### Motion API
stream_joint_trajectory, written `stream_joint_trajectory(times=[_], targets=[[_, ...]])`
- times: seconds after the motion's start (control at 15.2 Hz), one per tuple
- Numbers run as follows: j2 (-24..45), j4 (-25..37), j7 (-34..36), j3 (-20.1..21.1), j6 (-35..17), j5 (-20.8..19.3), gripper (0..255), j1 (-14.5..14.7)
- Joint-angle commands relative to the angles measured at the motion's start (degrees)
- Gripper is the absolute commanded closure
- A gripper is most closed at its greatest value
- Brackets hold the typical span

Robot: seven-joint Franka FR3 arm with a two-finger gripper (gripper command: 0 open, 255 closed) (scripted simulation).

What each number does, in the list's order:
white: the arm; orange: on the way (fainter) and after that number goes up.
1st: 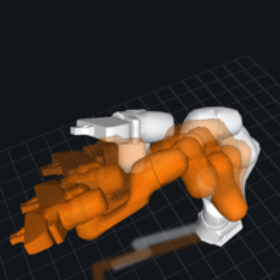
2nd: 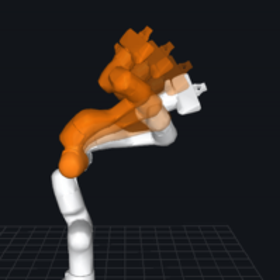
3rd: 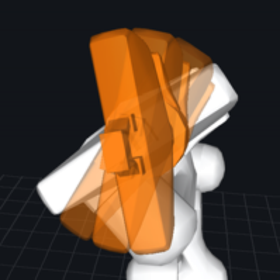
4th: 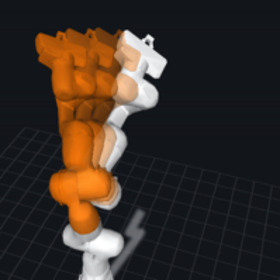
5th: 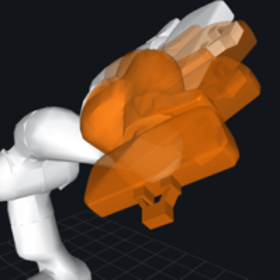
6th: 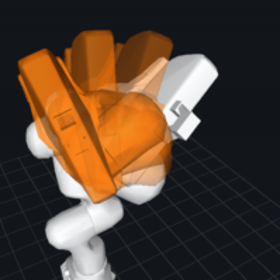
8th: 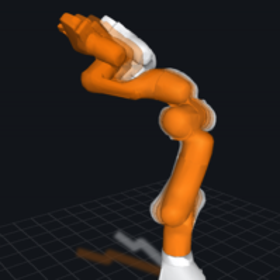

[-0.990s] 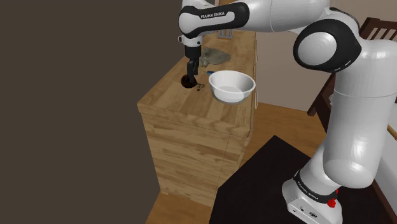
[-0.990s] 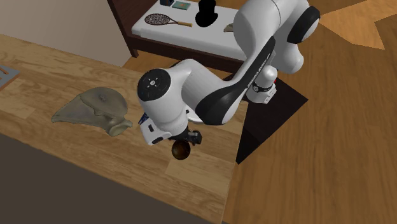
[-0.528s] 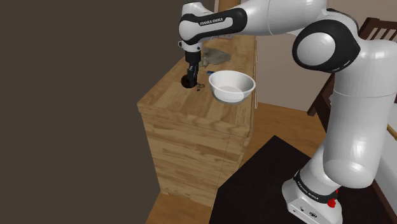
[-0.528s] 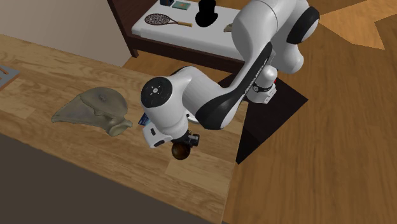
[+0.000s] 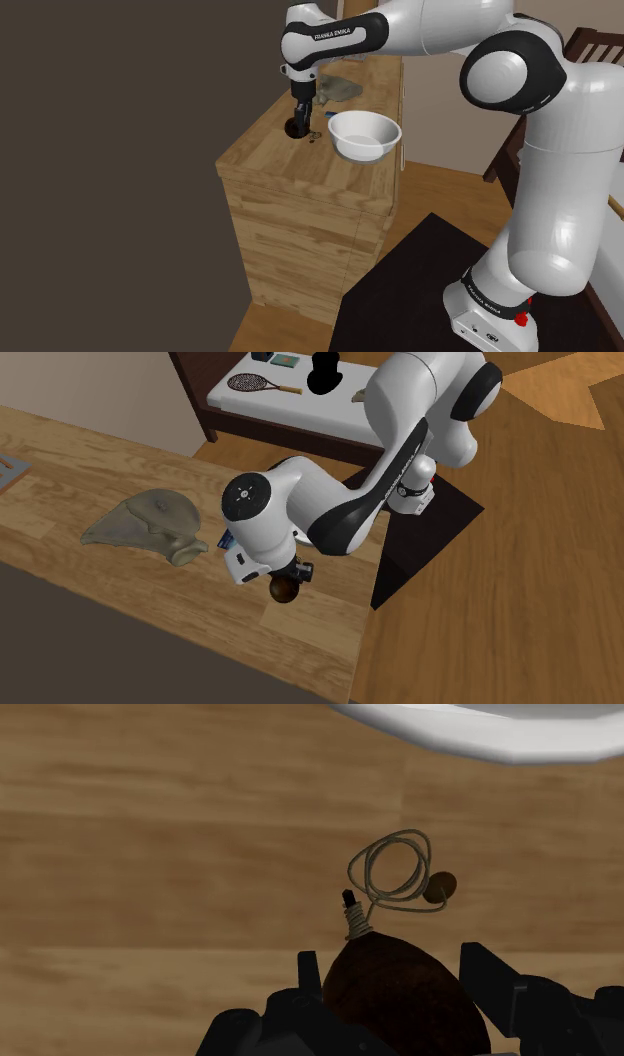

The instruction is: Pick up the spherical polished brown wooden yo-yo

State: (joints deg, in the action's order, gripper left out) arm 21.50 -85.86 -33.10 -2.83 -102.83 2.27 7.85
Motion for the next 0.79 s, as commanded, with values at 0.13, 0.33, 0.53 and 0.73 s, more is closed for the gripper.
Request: stream_joint_trajectory(times=[0.13,0.33,0.53,0.73], targets=[[-0.1,1.9,0.0,0.0,2.2,0.0,255,0.0],[-0.2,4.1,0.1,0.0,4.5,0.0,255,0.0],[-0.2,6.4,0.1,0.0,6.8,0.0,255,-0.1],[0.0,9.0,0.2,0.0,9.2,0.0,255,-0.1]])
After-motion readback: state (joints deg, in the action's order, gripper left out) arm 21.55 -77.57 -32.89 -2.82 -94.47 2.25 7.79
